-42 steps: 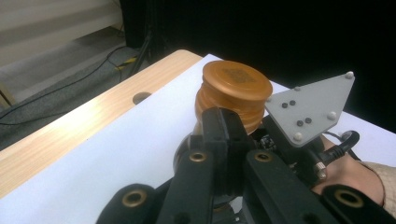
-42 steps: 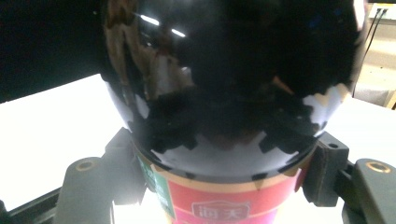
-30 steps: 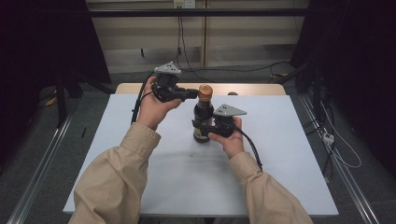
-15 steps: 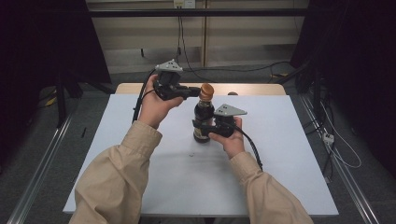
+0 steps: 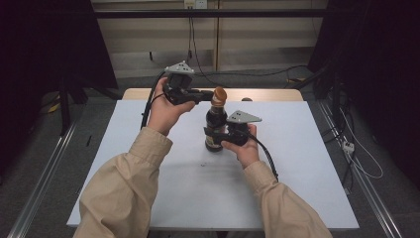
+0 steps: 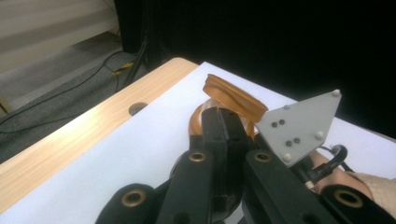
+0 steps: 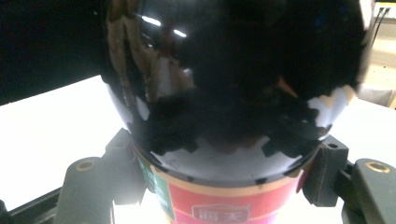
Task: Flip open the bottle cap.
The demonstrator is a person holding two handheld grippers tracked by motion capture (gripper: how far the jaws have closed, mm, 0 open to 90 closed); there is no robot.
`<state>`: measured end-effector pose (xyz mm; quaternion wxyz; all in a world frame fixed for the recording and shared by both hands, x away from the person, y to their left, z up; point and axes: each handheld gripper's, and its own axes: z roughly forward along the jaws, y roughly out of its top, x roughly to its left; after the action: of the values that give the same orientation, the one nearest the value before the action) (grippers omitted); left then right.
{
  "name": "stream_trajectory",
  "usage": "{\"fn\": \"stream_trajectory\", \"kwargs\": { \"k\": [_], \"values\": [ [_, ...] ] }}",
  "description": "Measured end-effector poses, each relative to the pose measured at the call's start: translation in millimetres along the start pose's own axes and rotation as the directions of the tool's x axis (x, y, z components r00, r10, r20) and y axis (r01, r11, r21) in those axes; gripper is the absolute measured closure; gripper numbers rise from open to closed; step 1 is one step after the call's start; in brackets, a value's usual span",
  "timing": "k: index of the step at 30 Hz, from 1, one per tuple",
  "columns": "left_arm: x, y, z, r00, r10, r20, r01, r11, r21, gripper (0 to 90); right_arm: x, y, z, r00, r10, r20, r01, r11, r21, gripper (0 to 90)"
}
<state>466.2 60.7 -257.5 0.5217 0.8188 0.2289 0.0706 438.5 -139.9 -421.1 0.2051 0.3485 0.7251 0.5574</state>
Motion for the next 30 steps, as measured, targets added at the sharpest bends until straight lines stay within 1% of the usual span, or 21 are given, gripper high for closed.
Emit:
{"fn": "stream_trajectory", "kwargs": {
  "k": [2,6,9,12,13,14,17,19,20,22,25,26,30],
  "values": [
    [-0.5,1.4,0.0,0.9999,0.008,-0.009,-0.008,0.9999,0.009,90.0,0.4,-0.1,0.4,1.0000,-0.003,0.001,0.003,1.0000,-0.002,29.8],
    [0.0,1.6,-0.4,1.0000,0.006,-0.006,-0.006,1.0000,0.007,90.0,0.4,-0.3,0.6,1.0000,-0.002,0.002,0.002,1.0000,-0.004,29.8],
    [-0.8,2.5,-1.1,1.0000,0.008,-0.001,-0.008,1.0000,-0.006,90.0,0.6,-0.2,0.9,1.0000,-0.003,0.002,0.003,1.0000,-0.003,29.8],
    [-2.0,4.4,-1.6,1.0000,0.009,0.000,-0.009,1.0000,-0.003,90.0,0.9,-0.3,1.0,1.0000,-0.005,0.001,0.005,1.0000,-0.003,29.8],
    [-2.5,5.2,-1.4,0.9997,0.000,0.024,0.000,0.9998,-0.018,90.0,1.1,-0.2,1.2,1.0000,-0.007,0.000,0.007,1.0000,-0.003,29.8],
    [-3.5,5.9,-0.5,0.9993,-0.001,0.037,0.002,0.9995,-0.032,90.0,2.3,0.0,1.8,0.9999,-0.015,0.000,0.015,0.9999,0.000,29.8],
    [-12.8,12.3,5.8,0.9985,0.022,0.051,-0.021,0.9995,-0.023,90.0,5.7,1.1,4.3,0.9994,-0.035,0.003,0.035,0.9994,0.001,29.6],
    [-15.8,15.2,8.7,0.9987,0.031,0.040,-0.030,0.9993,-0.023,90.0,5.5,1.1,4.7,0.9995,-0.032,0.007,0.032,0.9995,0.001,29.7],
    [-16.0,16.1,9.2,0.9985,0.028,0.046,-0.027,0.9993,-0.025,90.0,4.7,0.7,4.3,0.9996,-0.026,0.005,0.026,0.9997,-0.003,29.7],
    [-15.7,16.3,9.9,0.9988,0.030,0.039,-0.029,0.9993,-0.023,90.0,2.9,0.1,2.8,0.9998,-0.021,0.002,0.021,0.9998,-0.002,29.7],
    [-14.5,15.1,8.7,0.9990,0.027,0.035,-0.027,0.9995,-0.016,90.0,3.0,0.2,2.1,0.9998,-0.022,0.003,0.022,0.9998,0.000,29.7],
    [-14.3,14.8,8.4,0.9991,0.023,0.037,-0.022,0.9995,-0.025,90.0,3.1,0.2,2.5,0.9997,-0.022,0.003,0.022,0.9997,0.000,29.6],
    [-14.3,15.6,5.5,0.9990,0.028,0.035,-0.027,0.9994,-0.023,90.0,2.9,0.1,2.6,0.9998,-0.021,0.002,0.021,0.9998,-0.002,29.6]
  ]
}}
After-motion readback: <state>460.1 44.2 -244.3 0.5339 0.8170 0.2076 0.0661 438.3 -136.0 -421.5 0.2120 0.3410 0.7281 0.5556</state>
